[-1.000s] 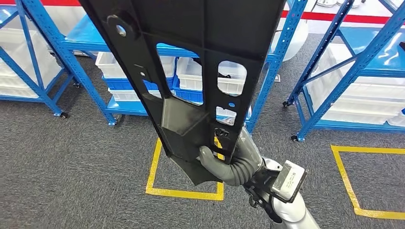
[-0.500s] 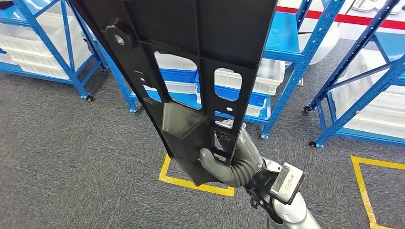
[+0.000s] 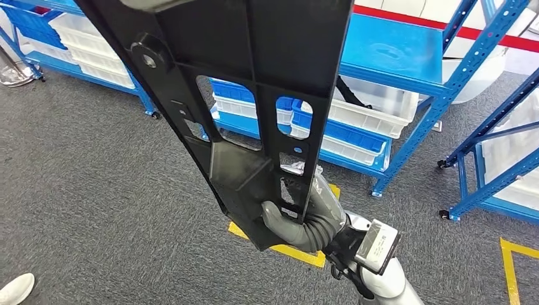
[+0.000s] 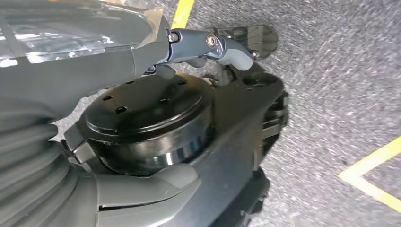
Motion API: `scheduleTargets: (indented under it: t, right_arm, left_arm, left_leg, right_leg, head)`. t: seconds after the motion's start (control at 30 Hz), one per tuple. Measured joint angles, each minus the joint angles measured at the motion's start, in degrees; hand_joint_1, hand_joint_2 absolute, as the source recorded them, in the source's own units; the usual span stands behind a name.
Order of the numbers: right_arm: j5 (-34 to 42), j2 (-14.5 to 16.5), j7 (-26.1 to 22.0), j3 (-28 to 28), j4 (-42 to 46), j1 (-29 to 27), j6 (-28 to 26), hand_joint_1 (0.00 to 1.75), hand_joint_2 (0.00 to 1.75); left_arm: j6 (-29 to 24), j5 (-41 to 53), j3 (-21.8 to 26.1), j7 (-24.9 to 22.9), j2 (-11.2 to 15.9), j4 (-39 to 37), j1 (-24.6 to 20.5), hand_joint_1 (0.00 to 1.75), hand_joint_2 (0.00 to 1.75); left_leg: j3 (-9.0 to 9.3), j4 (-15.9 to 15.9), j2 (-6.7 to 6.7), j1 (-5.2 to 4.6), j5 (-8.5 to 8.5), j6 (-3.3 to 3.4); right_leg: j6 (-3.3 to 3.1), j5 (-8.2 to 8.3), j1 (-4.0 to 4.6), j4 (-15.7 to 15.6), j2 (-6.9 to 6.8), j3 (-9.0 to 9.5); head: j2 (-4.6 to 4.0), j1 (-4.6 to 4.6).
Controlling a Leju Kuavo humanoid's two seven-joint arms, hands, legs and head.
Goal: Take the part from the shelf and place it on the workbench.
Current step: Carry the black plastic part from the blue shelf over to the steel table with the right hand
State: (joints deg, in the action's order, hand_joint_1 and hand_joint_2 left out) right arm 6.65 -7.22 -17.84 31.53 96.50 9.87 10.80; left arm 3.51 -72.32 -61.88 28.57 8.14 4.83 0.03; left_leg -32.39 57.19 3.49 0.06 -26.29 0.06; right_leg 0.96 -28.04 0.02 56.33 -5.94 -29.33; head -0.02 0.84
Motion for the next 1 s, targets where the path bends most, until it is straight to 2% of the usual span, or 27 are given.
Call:
scheduleTargets:
  t: [0.07, 0.1, 0.13, 0.2, 0.23, 0.27, 0.3, 0.33, 0.37, 0.4, 0.43, 0.47, 0.5, 0.57, 0.6, 0.63, 0.7, 0.73, 0.77, 0.8, 0.83, 0.87, 0.93, 0.97, 1.0]
  right_arm:
    - [-0.1, 0.0, 0.0, 0.0, 0.0, 0.0, 0.1, 1.75, 1.75]
    - [-0.1, 0.0, 0.0, 0.0, 0.0, 0.1, 0.2, 1.75, 1.75]
    - [0.0, -0.1, -0.1, -0.1, 0.0, 0.1, 0.4, 1.75, 1.75]
    - [0.3, -0.4, -0.2, -0.1, -0.1, 0.0, 0.9, 1.75, 1.75]
    - [0.6, -0.6, -0.3, -0.1, -0.2, 0.0, 1.1, 1.75, 1.75]
    - [0.9, -0.8, -0.4, -0.1, -0.3, 0.0, 1.4, 1.75, 1.75]
    - [1.3, -1.0, -0.5, -0.2, -0.4, 0.0, 1.7, 1.75, 1.75]
    - [1.6, -1.1, -0.6, -0.2, -0.5, 0.1, 1.9, 1.75, 1.75]
    - [1.9, -1.2, -0.7, -0.2, -0.6, 0.2, 2.2, 1.75, 1.75]
    - [2.1, -1.3, -0.7, -0.2, -0.8, 0.3, 2.3, 1.75, 1.75]
    - [2.3, -1.4, -0.8, -0.2, -0.9, 0.5, 2.4, 1.75, 1.75]
    - [2.5, -1.4, -0.8, -0.2, -1.0, 0.5, 2.5, 1.75, 1.75]
    - [2.7, -1.5, -0.9, -0.2, -1.2, 0.6, 2.6, 1.75, 1.75]
    - [3.0, -1.5, -0.9, -0.2, -1.5, 0.7, 2.6, 1.75, 1.75]
    - [3.1, -1.5, -1.0, -0.2, -1.6, 0.8, 2.6, 1.75, 1.75]
    - [3.1, -1.4, -1.1, -0.3, -1.6, 0.8, 2.5, 1.75, 1.75]
    - [3.2, -1.4, -1.3, -0.4, -1.6, 0.8, 2.3, 1.75, 1.75]
    - [3.2, -1.4, -1.3, -0.4, -1.6, 0.7, 2.2, 1.75, 1.75]
    - [3.2, -1.4, -1.4, -0.5, -1.7, 0.7, 2.0, 1.75, 1.75]
    - [3.2, -1.4, -1.4, -0.5, -1.7, 0.6, 1.9, 1.75, 1.75]
    - [3.2, -1.4, -1.4, -0.5, -1.8, 0.6, 1.8, 1.75, 1.75]
    - [3.2, -1.5, -1.4, -0.6, -1.9, 0.6, 1.7, 1.75, 1.75]
    - [3.1, -1.5, -1.4, -0.7, -1.9, 0.7, 1.6, 1.75, 1.75]
    - [3.1, -1.5, -1.4, -0.8, -1.9, 0.6, 1.5, 1.75, 1.75]
    - [3.1, -1.5, -1.4, -0.9, -1.9, 0.6, 1.5, 1.75, 1.75]
  left_arm:
    - [0.0, 0.0, 0.0, 0.0, 0.0, 0.0, 0.2, 0.0, 1.75]
    - [0.1, 0.1, 0.0, 0.0, 0.0, 0.0, 0.2, 0.0, 1.75]
    - [0.1, 0.2, 0.0, 0.0, 0.0, 0.0, 0.2, 0.0, 1.75]
    - [0.1, 0.2, 0.0, 0.0, -0.1, 0.0, 0.1, 0.0, 1.75]
    - [0.1, 0.1, 0.0, 0.1, -0.1, 0.1, 0.0, 0.0, 1.75]
    - [0.1, -0.1, 0.0, 0.2, -0.3, 0.1, 0.0, 0.0, 1.75]
    - [0.0, -0.2, 0.0, 0.3, -0.4, 0.1, 0.0, 0.0, 1.75]
    - [0.0, -0.3, 0.0, 0.4, -0.6, 0.1, 0.1, 0.0, 1.75]
    - [0.0, -0.3, 0.0, 0.5, -0.8, 0.1, 0.1, 0.0, 1.75]
    - [0.0, -0.3, 0.0, 0.6, -1.0, 0.1, 0.0, 0.0, 1.75]
    - [0.1, -0.3, 0.0, 0.7, -1.0, 0.1, 0.0, 0.0, 1.75]
    - [0.1, -0.3, 0.0, 0.7, -1.1, 0.1, 0.0, 0.0, 1.75]
    - [0.1, -0.3, 0.0, 0.7, -1.1, 0.1, 0.0, 0.0, 1.75]
    - [0.1, -0.2, 0.0, 0.8, -1.1, 0.1, 0.3, 0.0, 1.75]
    - [0.1, 0.0, 0.0, 0.8, -1.1, 0.1, 0.5, 0.0, 1.75]
    - [0.1, 0.2, 0.0, 0.9, -1.1, 0.1, 0.6, 0.0, 1.75]
    - [-0.2, 0.5, 0.0, 0.9, -1.0, 0.1, 0.3, 0.0, 1.75]
    - [-0.5, 0.6, 0.0, 0.8, -0.9, 0.1, 0.2, 0.0, 1.75]
    - [-1.2, 0.7, 0.0, 0.5, -0.9, 0.1, 0.1, 0.0, 1.75]
    - [-2.2, 0.8, 0.0, 0.0, -0.9, 0.0, 0.0, 0.0, 1.75]
    - [-3.7, 0.9, 0.0, -0.6, -0.9, -0.1, -0.1, 0.0, 1.75]
    - [-5.3, 1.0, 0.0, -1.3, -0.8, -0.2, -0.3, 0.0, 1.75]
    - [-8.0, 1.1, -0.1, -2.1, -0.8, -0.4, -0.7, 0.0, 1.75]
    - [-8.8, 1.2, -0.1, -2.3, -0.8, -0.5, -0.8, 0.0, 1.75]
    - [-9.1, 1.2, -0.1, -2.4, -0.7, -0.6, -1.0, 0.0, 1.75]
  left_leg:
    - [-0.28, -0.3, -1.2, -0.02, 0.46, 0.88]
    - [-0.34, -0.5, -1.75, 0.06, 0.74, 1.36]
    - [-0.39, -0.7, -2.3, 0.21, 1.04, 1.81]
    - [-0.71, -0.8, -3.56, 0.33, 1.43, 2.37]
    - [-0.9, -0.8, -4.26, 0.32, 1.55, 2.48]
    - [-1.03, -0.8, -5.01, 0.33, 1.65, 2.5]
    - [-1.1, -0.7, -5.8, 0.36, 1.74, 2.45]
    - [-1.12, -0.7, -6.6, 0.42, 1.82, 2.34]
    - [-1.15, -0.5, -7.42, 0.5, 1.86, 2.18]
    - [-1.31, -0.2, -8.2, 0.49, 1.87, 1.9]
    - [-1.66, 0.1, -8.94, 0.45, 1.86, 1.59]
    - [-2.13, 0.4, -9.63, 0.42, 1.96, 1.18]
    - [-2.62, 0.6, -10.29, 0.43, 2.15, 0.7]
    - [-3.27, 0.5, -11.28, 0.7, 2.58, -0.1]
    - [-3.6, 0.9, -10.53, 0.69, 2.31, -0.37]
    - [-4.29, 2.3, -9.11, 0.66, 1.41, -0.57]
    - [-7.23, 8.7, -5.4, 0.57, -2.12, -0.89]
    - [-9.05, 12.7, -4.44, 0.65, -3.91, -1.03]
    - [-10.38, 15.8, -3.96, 0.69, -5.01, -1.12]
    - [-10.71, 17.0, -3.74, 0.7, -5.1, -1.13]
    - [-9.87, 16.0, -3.54, 0.7, -4.24, -1.03]
    - [-7.9, 12.8, -3.09, 0.67, -2.68, -0.82]
    - [-3.42, 5.0, -0.93, 0.3, -0.32, -0.13]
    - [-2.12, 2.6, -0.12, 0.01, 0.18, 0.27]
    - [-1.71, 1.4, 0.22, -0.32, 0.16, 0.63]
  right_leg:
    - [0.45, -0.17, -0.05, 0.2, -0.56, -0.19]
    - [0.58, -0.76, -0.15, 1.0, 0.25, -0.6]
    - [0.57, -1.9, -0.25, 2.9, 1.61, -1.5]
    - [0.17, -5.34, -0.45, 10.2, 4.65, -4.8]
    - [0.09, -6.81, -0.5, 14.2, 5.32, -6.58]
    - [0.26, -7.54, -0.57, 16.9, 5.6, -7.77]
    - [0.7, -7.26, -0.69, 17.2, 5.71, -7.86]
    - [1.33, -6.1, -0.88, 15.2, 5.88, -6.86]
    - [2.05, -4.36, -1.18, 11.5, 6.43, -5.03]
    - [2.63, -2.83, -1.57, 7.3, 7.91, -3.09]
    - [2.88, -1.79, -1.89, 4.0, 9.33, -1.62]
    - [2.88, -1.29, -2.07, 2.1, 10.45, -0.83]
    - [2.61, -1.26, -2.06, 1.6, 11.01, -0.67]
    - [1.88, -1.0, -2.03, 1.7, 9.71, -0.8]
    - [1.5, -0.85, -2.1, 1.6, 9.0, -0.77]
    - [1.05, -0.72, -2.2, 1.5, 8.21, -0.72]
    - [0.33, -0.69, -1.88, 1.4, 6.49, -0.73]
    - [0.1, -0.72, -1.63, 1.4, 5.56, -0.78]
    - [0.01, -0.76, -1.38, 1.5, 4.65, -0.8]
    - [-0.03, -0.79, -1.23, 1.5, 3.83, -0.8]
    - [-0.06, -0.82, -1.13, 1.5, 3.08, -0.76]
    - [-0.08, -0.85, -1.06, 1.5, 2.41, -0.69]
    - [-0.03, -0.94, -0.7, 1.5, 1.28, -0.64]
    - [0.04, -0.99, -0.49, 1.5, 0.76, -0.68]
    - [0.19, -1.03, -0.33, 1.5, 0.25, -0.72]
  head:
    - [0.0, 0.03]
    - [0.0, 0.04]
    - [0.0, 0.1]
    - [0.0, 0.23]
    - [0.0, 0.28]
    - [0.0, 0.27]
    - [0.0, 0.27]
    - [0.0, 0.27]
    - [0.0, 0.28]
    - [0.0, 0.3]
    - [0.0, 0.28]
    - [0.0, 0.27]
    - [0.0, 0.25]
    - [0.0, 0.24]
    - [0.0, 0.17]
    - [0.0, 0.06]
    - [0.0, -0.16]
    - [0.0, -0.21]
    - [0.0, -0.2]
    - [0.0, -0.2]
    - [0.0, -0.2]
    - [0.0, -0.2]
    - [0.0, -0.18]
    - [0.0, -0.16]
    - [0.0, -0.13]
